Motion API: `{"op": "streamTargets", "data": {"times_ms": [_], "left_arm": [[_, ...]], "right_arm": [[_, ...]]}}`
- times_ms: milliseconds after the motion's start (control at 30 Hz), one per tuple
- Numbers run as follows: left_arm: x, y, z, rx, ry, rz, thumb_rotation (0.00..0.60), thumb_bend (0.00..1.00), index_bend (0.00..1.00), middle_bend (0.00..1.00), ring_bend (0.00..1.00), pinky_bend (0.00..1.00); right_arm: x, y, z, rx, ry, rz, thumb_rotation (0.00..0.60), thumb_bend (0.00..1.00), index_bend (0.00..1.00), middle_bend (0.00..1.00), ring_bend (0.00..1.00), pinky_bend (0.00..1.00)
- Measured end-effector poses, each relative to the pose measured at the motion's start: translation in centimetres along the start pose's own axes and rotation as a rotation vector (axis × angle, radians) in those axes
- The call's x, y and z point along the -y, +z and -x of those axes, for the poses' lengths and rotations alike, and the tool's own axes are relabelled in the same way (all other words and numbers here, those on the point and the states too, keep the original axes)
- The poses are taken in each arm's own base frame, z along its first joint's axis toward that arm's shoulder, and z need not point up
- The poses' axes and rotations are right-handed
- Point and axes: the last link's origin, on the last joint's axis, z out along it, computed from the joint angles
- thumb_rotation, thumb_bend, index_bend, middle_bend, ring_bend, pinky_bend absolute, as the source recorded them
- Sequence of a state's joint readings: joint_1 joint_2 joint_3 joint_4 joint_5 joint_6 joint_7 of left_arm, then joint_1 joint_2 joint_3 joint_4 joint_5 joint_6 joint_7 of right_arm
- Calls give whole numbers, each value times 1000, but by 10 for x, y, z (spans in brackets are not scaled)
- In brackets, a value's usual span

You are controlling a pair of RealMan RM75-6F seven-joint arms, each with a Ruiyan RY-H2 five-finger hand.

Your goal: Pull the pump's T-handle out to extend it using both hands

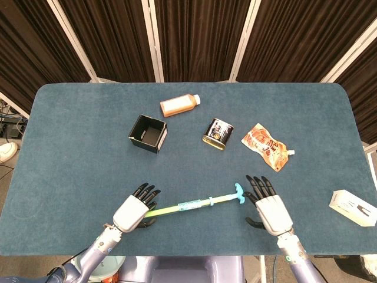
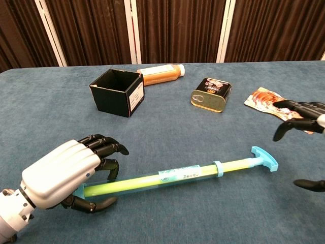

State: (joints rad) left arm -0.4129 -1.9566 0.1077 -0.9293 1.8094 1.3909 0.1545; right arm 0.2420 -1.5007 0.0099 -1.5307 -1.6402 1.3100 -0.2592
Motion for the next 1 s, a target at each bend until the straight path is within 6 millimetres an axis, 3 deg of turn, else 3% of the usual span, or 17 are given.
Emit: {"op": "streamTargets", "data": {"times_ms": [433,1000], "left_arm": [[-6,-3,2,-6,-7,34,600,497,623,203,129,155],[0,4,3,-22,46,12,600,497,624,211,129,155]], "right_arm": [[8,27,17,81,65,-17,600,265,339,31,0,0],[-16,32,32,159,130,22,600,302,339,31,0,0]]}}
